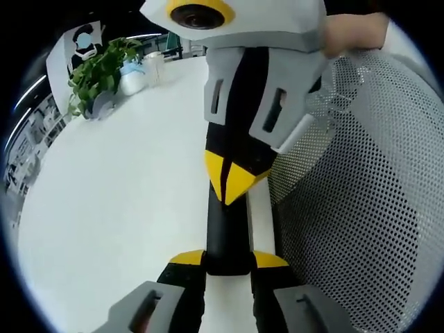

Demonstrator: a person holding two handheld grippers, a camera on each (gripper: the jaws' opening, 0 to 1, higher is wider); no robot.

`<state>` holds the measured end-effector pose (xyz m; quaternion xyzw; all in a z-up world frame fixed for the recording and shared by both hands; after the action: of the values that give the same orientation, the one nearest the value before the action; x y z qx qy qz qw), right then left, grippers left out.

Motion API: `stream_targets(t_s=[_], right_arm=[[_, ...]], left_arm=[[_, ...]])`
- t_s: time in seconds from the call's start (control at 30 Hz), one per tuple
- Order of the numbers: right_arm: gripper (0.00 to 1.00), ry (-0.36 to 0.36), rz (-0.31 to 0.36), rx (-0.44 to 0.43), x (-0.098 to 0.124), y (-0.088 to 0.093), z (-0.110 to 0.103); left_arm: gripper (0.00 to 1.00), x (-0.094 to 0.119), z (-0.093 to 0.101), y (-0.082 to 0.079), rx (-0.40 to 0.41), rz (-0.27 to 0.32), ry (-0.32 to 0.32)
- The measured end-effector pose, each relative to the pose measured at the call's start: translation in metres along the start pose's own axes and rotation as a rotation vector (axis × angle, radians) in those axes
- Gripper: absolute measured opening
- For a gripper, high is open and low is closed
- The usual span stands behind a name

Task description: Press the specified remote control buttons in sequence, fully releasing each button before pressing the next.

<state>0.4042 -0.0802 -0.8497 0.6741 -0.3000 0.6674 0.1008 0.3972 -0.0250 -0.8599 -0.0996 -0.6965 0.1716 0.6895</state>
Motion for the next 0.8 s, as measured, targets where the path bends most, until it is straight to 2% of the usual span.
stream_targets(t_s=[0.07, 0.5, 0.67, 0.8], right_arm=[[0.00, 0.007, 0.004, 0.030, 0.0000, -0.0002, -0.0009], [0.00, 0.006, 0.004, 0.047, 0.0001, -0.0009, -0.0009], [0.00, -0.017, 0.004, -0.006, 0.0005, -0.0007, 0.0010], [0.00, -0.023, 0.000, -0.016, 0.0005, -0.0004, 0.0002]], left_arm=[[0.24, 0.0001, 0.0000, -0.0001, 0.001, 0.000, 0.000], [0.24, 0.0004, 0.0002, -0.0002, 0.003, 0.003, 0.001], [0.24, 0.0004, 0.0002, -0.0005, 0.003, 0.003, 0.001], [0.24, 0.0001, 0.0003, -0.0006, 0.003, 0.003, 0.001]])
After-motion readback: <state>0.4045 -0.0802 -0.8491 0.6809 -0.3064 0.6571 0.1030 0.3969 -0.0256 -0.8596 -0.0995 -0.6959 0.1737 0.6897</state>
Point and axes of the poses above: the point that each gripper's makers call its tool centre point, and the gripper's own axes: x roughly backward along the fingers, z roughly to its right, y roughly out of its underside, the point moved 2 cm from there along x, roughly backward along the fingers, and after that the axes turned 12 degrees about -z, right-handed, at the moved point
